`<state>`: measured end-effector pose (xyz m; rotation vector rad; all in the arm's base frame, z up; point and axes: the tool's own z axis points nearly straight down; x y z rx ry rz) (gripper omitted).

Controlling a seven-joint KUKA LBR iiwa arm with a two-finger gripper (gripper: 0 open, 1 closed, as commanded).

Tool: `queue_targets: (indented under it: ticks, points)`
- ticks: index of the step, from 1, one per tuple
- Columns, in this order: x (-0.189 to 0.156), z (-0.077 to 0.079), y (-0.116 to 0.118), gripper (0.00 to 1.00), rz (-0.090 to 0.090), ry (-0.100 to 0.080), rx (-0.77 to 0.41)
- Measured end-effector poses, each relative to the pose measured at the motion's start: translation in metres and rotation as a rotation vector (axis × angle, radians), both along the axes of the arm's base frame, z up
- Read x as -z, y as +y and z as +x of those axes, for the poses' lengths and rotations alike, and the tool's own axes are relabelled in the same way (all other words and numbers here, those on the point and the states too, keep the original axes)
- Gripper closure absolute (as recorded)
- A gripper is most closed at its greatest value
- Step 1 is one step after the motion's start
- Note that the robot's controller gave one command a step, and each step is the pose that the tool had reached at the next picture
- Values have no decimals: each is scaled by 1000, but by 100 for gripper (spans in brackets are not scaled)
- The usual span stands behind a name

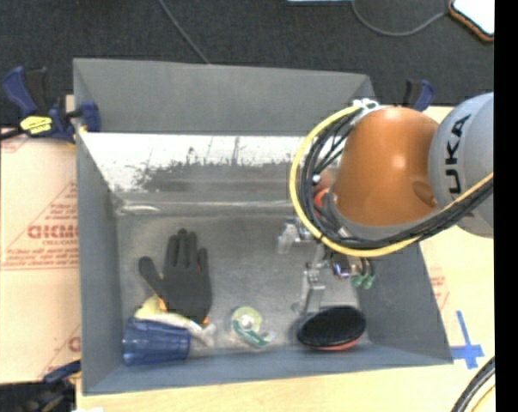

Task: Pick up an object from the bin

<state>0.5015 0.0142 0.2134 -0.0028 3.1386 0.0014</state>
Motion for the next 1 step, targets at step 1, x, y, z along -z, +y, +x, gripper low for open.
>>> queue_targets:
  ticks: [1]
  points:
    - [0,0,0,0,0,0,0]
